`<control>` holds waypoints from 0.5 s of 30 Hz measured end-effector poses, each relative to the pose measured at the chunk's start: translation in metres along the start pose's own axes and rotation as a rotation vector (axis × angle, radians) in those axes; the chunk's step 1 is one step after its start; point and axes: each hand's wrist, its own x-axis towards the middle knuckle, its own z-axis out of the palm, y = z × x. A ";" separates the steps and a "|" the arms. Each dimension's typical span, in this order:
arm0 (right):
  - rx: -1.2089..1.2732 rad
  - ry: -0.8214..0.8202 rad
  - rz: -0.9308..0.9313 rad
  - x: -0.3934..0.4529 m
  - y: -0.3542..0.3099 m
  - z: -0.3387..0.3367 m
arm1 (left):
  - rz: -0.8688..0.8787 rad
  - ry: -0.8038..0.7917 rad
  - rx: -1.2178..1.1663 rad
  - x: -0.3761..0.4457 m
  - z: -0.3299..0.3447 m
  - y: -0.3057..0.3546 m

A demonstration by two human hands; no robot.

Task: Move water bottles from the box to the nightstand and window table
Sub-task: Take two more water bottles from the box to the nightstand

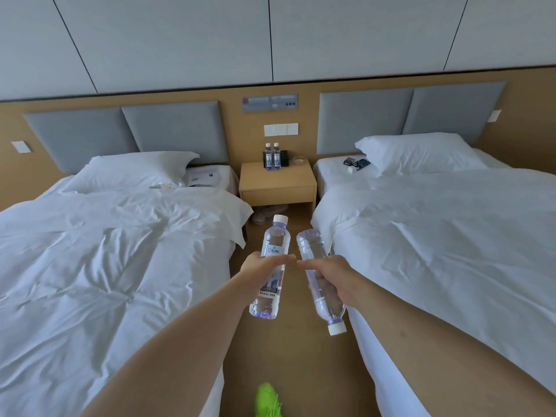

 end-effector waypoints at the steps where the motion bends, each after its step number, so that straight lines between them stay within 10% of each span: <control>1: -0.007 0.013 -0.003 0.018 -0.008 -0.002 | 0.000 -0.005 0.000 0.021 0.000 0.008; 15: 0.087 0.093 0.082 0.233 -0.141 -0.037 | 0.027 -0.102 0.034 0.273 -0.027 0.141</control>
